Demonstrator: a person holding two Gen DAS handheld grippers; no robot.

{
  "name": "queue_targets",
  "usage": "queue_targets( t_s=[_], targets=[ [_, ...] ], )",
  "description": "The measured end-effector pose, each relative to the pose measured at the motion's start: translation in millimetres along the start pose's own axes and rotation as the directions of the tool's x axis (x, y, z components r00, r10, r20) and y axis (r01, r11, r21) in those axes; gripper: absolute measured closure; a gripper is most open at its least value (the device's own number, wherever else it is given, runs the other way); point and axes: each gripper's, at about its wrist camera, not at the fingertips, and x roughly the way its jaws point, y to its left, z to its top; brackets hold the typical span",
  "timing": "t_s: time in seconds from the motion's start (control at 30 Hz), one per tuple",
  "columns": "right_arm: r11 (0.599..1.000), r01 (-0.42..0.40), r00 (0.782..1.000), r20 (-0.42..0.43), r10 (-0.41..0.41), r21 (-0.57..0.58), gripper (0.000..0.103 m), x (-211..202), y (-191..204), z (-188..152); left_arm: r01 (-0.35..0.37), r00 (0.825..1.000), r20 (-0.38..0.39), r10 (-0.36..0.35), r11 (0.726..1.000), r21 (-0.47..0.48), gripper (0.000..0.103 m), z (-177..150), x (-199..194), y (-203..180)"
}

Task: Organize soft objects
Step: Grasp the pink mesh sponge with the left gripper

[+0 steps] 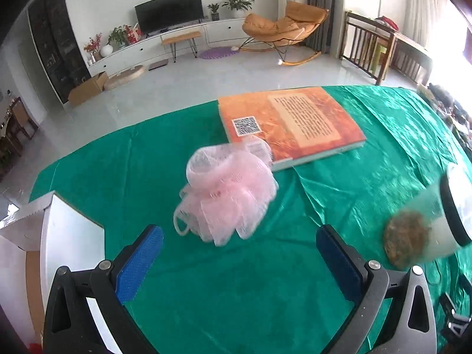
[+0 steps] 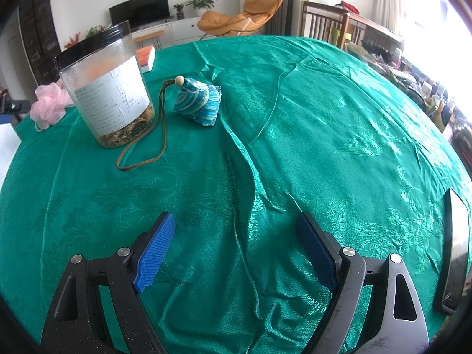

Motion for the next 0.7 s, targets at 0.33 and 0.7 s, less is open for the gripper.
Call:
queue_targets(
  t_s=[0.33,0.7],
  targets=[
    [1.000,0.000,1.000,0.000,0.000,0.001,0.016,0.0,0.0,0.0,-0.052,0.996,-0.080,0.045,0.995,-0.088,0.048,17.4,69.8,14.4],
    [1.000,0.000,1.000,0.000,0.000,0.001,0.016,0.0,-0.3,0.1,0.108,0.991,-0.070,-0.112,0.992,-0.063,0.060,-62.1,-62.0,-12.3]
  ],
)
